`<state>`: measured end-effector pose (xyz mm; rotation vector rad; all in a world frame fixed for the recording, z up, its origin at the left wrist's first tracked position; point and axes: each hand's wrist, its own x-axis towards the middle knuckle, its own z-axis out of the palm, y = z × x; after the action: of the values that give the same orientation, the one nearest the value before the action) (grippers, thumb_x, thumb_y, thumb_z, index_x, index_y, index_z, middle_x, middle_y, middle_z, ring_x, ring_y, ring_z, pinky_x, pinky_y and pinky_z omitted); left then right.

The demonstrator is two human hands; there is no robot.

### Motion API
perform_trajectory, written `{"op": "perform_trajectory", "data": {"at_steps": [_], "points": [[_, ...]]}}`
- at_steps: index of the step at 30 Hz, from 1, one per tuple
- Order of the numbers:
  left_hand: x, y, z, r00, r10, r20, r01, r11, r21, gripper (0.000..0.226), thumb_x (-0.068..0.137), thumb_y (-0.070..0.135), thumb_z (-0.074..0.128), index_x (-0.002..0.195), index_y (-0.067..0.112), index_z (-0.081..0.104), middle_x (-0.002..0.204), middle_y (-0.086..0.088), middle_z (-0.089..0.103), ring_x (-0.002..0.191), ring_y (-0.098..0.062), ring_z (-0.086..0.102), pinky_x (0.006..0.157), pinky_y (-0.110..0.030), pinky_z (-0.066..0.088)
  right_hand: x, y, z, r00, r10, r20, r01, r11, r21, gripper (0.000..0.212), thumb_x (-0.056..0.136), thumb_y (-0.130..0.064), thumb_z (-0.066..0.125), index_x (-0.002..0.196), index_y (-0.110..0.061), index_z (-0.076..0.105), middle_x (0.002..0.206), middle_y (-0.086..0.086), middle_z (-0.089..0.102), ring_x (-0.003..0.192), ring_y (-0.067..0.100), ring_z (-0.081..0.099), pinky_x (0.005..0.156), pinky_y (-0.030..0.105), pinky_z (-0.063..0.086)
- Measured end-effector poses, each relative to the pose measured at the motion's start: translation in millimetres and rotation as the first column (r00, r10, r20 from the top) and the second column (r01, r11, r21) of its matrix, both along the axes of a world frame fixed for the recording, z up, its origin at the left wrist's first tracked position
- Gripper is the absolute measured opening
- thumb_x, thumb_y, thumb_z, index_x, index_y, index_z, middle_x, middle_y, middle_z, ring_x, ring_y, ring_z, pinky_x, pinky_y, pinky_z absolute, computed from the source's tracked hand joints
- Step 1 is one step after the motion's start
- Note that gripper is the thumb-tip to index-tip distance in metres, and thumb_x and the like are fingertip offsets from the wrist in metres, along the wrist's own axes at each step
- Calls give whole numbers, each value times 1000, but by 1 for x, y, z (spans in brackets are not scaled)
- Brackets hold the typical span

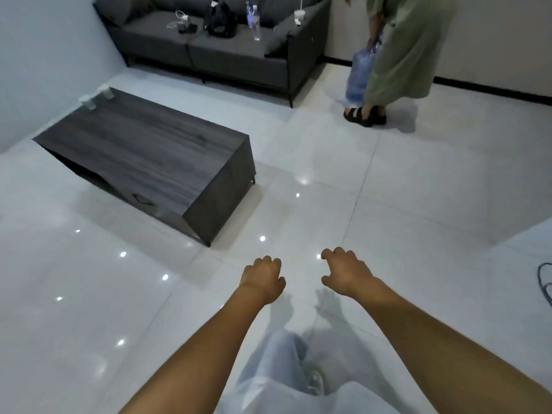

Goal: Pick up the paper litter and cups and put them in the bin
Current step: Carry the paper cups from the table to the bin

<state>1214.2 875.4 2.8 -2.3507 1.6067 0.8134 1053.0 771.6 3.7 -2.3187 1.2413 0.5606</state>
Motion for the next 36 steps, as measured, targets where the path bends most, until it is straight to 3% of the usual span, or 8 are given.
{"op": "perform_trajectory", "data": {"at_steps": [15, 21, 34, 36], "points": [[210, -348, 8, 984, 175, 13, -174, 982, -69, 42, 96, 33, 44, 132, 11, 46, 131, -10, 50, 121, -29, 47, 99, -39, 40, 223, -360, -1, 990, 121, 67, -119, 992, -30, 53, 90, -28, 55, 139, -20, 37, 131, 7, 44, 120, 28, 42, 92, 38, 43], [280, -454, 14, 965, 260, 10, -260, 965, -29, 44, 96, 33, 44, 134, 12, 44, 132, -10, 47, 121, -29, 45, 102, -42, 40, 302, -487, 5, 973, 222, 64, -222, 975, -18, 54, 90, -29, 56, 140, -20, 36, 131, 6, 44, 120, 28, 42, 92, 39, 44], [413, -674, 18, 802, 592, -74, -596, 802, -40, 30, 97, 27, 42, 115, 6, 51, 120, -12, 51, 109, -29, 50, 93, -41, 45, 489, -748, 18, 867, 495, 57, -495, 869, -31, 55, 89, -27, 57, 139, -20, 37, 130, 7, 44, 120, 28, 42, 92, 39, 45], [438, -694, 16, 774, 628, -74, -631, 775, -31, 35, 98, 28, 42, 124, 7, 49, 125, -11, 49, 114, -29, 49, 95, -41, 43, 521, -769, 14, 843, 535, 51, -536, 844, 2, 55, 89, -26, 57, 140, -20, 36, 131, 6, 43, 121, 28, 41, 94, 39, 45]]}}
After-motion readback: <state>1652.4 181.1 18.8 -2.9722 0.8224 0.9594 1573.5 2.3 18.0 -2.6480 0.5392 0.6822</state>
